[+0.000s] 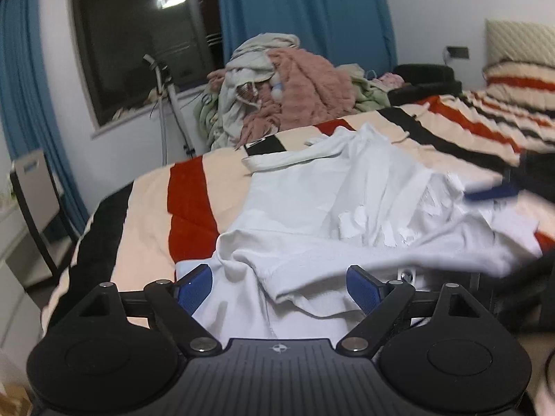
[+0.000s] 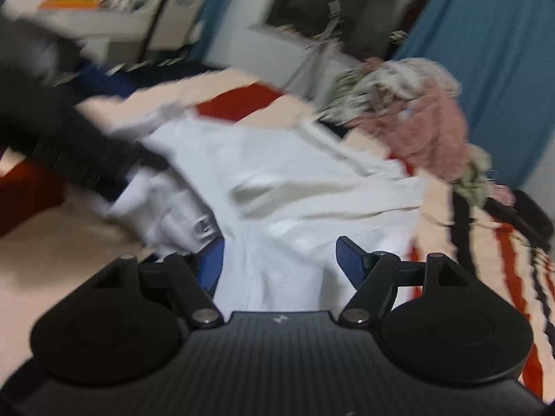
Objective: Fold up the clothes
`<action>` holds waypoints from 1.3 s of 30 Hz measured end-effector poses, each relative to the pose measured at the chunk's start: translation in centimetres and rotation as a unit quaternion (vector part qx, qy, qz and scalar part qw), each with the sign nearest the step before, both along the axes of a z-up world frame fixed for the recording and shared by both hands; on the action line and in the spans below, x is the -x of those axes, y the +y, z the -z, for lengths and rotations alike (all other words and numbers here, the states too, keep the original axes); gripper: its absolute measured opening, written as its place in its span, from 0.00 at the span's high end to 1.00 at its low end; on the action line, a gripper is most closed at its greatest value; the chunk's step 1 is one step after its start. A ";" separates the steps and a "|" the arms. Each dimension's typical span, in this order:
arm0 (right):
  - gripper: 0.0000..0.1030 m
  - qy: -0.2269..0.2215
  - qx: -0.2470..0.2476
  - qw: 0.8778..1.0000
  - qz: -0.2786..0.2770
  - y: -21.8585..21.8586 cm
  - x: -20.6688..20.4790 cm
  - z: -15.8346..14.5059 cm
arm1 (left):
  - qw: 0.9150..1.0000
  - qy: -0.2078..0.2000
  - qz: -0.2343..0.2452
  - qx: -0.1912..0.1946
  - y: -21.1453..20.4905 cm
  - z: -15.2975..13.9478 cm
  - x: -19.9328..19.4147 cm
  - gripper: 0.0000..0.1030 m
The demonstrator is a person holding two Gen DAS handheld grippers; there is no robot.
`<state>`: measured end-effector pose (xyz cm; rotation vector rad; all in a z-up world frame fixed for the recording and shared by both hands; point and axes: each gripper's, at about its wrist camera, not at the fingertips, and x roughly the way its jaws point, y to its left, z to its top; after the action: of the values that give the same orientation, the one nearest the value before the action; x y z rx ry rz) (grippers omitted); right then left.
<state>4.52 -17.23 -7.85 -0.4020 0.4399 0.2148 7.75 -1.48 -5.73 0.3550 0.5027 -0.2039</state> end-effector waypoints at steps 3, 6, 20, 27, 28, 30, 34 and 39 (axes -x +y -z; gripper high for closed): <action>0.31 -0.008 -0.034 0.999 0.034 -1.5 -0.6 -0.7 | 1.000 -0.011 0.006 -0.019 -0.8 0.5 0.4 0.14; 0.31 0.007 -0.065 0.996 0.052 -2.5 -1.5 -1.0 | 0.999 -0.022 0.004 -0.034 -1.4 0.9 0.5 0.13; 0.30 0.052 -0.057 0.997 0.028 -2.0 -0.9 -0.1 | 0.979 -0.109 -0.167 -0.042 0.0 1.5 -3.6 0.10; 0.30 0.015 -0.031 0.999 0.014 -0.8 0.8 -0.3 | 0.967 -0.166 -0.191 0.034 2.0 -3.0 -1.2 0.05; 0.30 0.004 -0.029 0.999 0.025 -1.0 0.9 -0.4 | 0.966 -0.170 -0.193 0.037 2.1 -3.3 -0.9 0.04; 0.30 -0.016 -0.045 0.998 0.049 -1.8 1.2 -1.0 | 0.965 -0.171 -0.194 0.045 2.3 -3.9 -0.4 0.04; 0.30 -0.065 -0.125 0.986 0.089 -4.8 2.2 -3.6 | 0.966 -0.169 -0.187 0.053 2.0 -4.4 0.4 0.04; 0.29 -0.051 -0.215 0.967 0.125 -8.5 3.1 -5.1 | 0.968 -0.191 -0.151 0.057 0.9 -4.6 2.1 0.03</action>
<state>1.45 -25.77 -2.73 0.0690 0.3278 0.0404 5.65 -0.54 -1.11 0.1950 0.1571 0.1318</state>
